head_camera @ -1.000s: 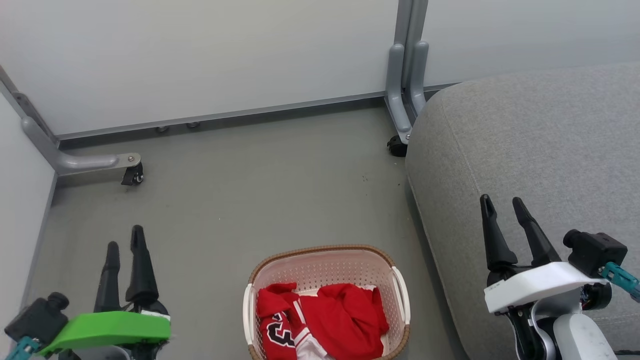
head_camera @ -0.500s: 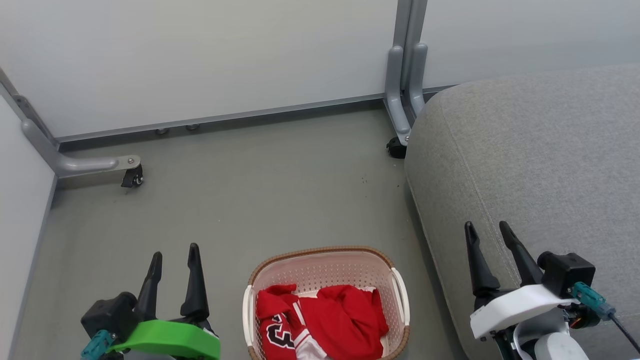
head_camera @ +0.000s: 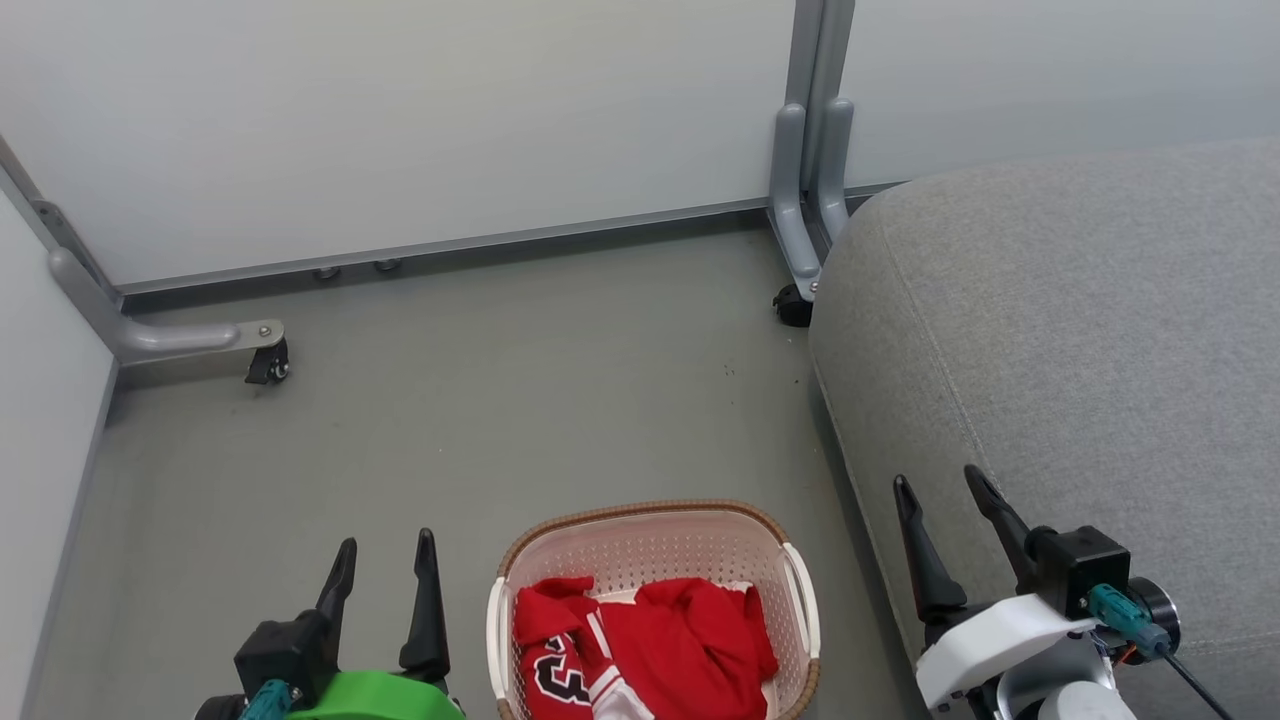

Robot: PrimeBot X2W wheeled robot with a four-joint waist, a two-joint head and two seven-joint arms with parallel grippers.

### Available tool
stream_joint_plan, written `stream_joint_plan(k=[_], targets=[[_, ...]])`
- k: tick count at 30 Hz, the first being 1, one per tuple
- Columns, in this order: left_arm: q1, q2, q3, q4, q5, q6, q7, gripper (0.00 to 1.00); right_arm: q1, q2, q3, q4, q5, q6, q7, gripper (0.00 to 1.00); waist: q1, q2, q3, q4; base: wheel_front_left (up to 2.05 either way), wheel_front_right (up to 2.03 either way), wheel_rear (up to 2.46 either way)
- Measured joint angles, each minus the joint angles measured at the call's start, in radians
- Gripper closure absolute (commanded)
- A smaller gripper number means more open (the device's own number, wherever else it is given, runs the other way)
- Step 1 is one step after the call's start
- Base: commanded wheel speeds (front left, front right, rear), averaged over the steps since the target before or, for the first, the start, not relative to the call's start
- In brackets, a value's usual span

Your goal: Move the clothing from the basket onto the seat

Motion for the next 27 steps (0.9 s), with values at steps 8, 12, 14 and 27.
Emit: stream_joint_plan(k=[8, 12, 14, 27], targets=[[0.006, 0.002, -0.020, 0.017, 0.068, 0.000, -0.016, 0.00, 0.003, 0.000, 0.014, -0.002, -0.058, 0.000, -0.014, 0.00, 0.0000, 0.0000, -0.005, 0.003, 0.00, 0.00, 0.00], [0.008, 0.002, -0.034, 0.026, 0.108, 0.001, -0.023, 0.00, 0.005, -0.001, 0.020, -0.007, -0.087, 0.000, -0.023, 0.00, 0.0000, 0.0000, -0.006, 0.002, 0.00, 0.00, 0.00], [0.009, 0.003, -0.040, 0.032, 0.122, 0.001, -0.029, 0.00, 0.005, -0.001, 0.024, -0.009, -0.102, 0.000, -0.030, 0.00, 0.0000, 0.0000, -0.006, 0.002, 0.00, 0.00, 0.00], [0.023, 0.002, 0.016, 0.012, 0.046, -0.036, -0.053, 0.00, 0.006, -0.002, 0.037, -0.021, -0.079, 0.000, -0.054, 0.00, 0.0000, 0.0000, 0.000, 0.004, 0.00, 0.00, 0.00]])
